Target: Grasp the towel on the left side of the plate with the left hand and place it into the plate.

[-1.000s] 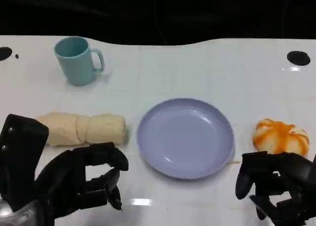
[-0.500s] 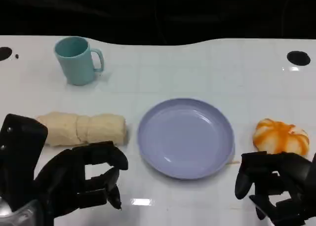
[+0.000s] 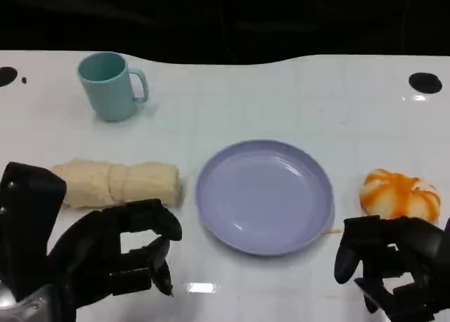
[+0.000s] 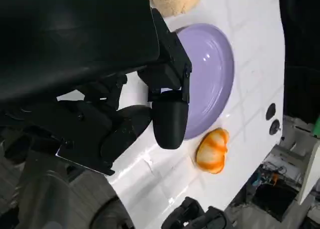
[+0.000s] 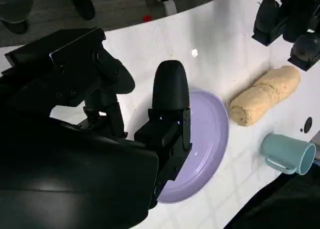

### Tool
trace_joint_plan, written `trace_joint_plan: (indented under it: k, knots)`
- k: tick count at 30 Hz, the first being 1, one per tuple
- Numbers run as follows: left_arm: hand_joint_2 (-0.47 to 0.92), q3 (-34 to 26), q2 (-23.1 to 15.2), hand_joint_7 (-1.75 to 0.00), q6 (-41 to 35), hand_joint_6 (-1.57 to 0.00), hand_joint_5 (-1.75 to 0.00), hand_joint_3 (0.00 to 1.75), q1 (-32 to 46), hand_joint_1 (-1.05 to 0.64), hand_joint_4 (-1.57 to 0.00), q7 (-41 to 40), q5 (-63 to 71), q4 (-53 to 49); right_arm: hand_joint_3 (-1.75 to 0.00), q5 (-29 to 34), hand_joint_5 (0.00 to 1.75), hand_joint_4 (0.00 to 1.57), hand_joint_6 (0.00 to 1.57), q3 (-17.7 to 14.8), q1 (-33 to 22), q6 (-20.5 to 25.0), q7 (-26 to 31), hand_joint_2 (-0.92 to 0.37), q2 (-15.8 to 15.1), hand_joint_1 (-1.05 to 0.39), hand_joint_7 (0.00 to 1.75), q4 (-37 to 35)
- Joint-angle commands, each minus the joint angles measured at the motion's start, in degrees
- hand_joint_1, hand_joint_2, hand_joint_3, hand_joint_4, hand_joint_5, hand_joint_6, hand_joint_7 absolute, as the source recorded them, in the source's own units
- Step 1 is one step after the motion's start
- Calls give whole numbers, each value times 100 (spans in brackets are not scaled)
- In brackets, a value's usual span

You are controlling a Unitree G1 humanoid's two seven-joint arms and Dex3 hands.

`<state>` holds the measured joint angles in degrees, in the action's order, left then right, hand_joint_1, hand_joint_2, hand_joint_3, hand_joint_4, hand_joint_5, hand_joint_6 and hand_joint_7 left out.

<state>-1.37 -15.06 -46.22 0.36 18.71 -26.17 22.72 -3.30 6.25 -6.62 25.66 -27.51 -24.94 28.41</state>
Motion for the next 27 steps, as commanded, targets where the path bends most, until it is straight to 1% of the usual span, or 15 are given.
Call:
trace_joint_plan:
  k: [1,3,4,6,7,9,10,11,13,14,16,18,21,27]
  knots:
    - [56,188,-93,-132,590,-72,-165,115,104,-11,-68,-153,537,75,-106,22,168,68,67,5,57,13,19,-61,-40,8,144,19]
    - [54,278,-85,-115,847,-73,-158,113,149,-11,-66,-252,817,114,-106,11,168,68,66,4,60,6,15,-61,-29,7,144,11]
    - [56,302,-76,-96,992,-72,-150,106,168,-14,-64,-253,912,97,-106,-2,169,69,66,1,59,2,11,-62,-20,8,144,5]
    - [58,329,-61,-75,1212,-70,-140,98,202,-16,-60,-246,1048,73,-106,-1,169,68,66,6,59,19,17,-62,-12,8,145,13]
    - [61,342,-61,-62,1307,-69,-132,90,217,-18,-58,-240,1107,61,-106,7,169,68,66,14,61,16,22,-62,-8,8,145,15]
    - [68,417,-103,-40,1552,-69,-118,75,252,-20,-56,-232,1308,44,-106,18,169,68,66,30,69,27,33,-61,-1,8,145,25]
    - [74,448,-117,-27,1658,-69,-107,62,267,-21,-54,-224,1400,35,-106,22,169,68,66,36,71,30,38,-61,1,8,145,30]
    - [77,501,-146,-22,1883,-70,-103,55,290,-21,-54,-222,1565,4,-106,23,169,68,66,40,71,8,40,-61,3,8,145,21]
    - [88,578,-207,-8,2276,-63,-83,29,315,-25,-49,-215,1863,-43,-106,19,169,69,66,47,73,-31,40,-61,6,8,145,4]
    - [90,602,-236,-4,2428,-59,-77,23,319,-28,-45,-208,1985,-57,-106,17,169,69,66,52,75,-34,42,-61,6,8,145,5]
    - [92,635,-308,-1,2691,-54,-70,17,315,-32,-39,-215,2232,-66,-106,14,170,69,67,60,77,-7,53,-61,6,7,145,27]
    - [92,658,-413,0,3012,-46,-64,15,294,-35,-33,-224,2526,-80,-106,25,169,69,67,73,79,36,68,-61,0,7,144,62]
    - [92,704,-623,0,3284,-36,-57,14,206,-42,-23,-205,2991,-73,-106,18,170,69,67,83,79,47,80,-61,10,8,144,89]
    - [92,915,-1118,0,3623,-29,-51,6,-87,-51,-19,-286,4263,-148,-106,16,169,69,67,92,83,27,87,-61,18,8,144,92]
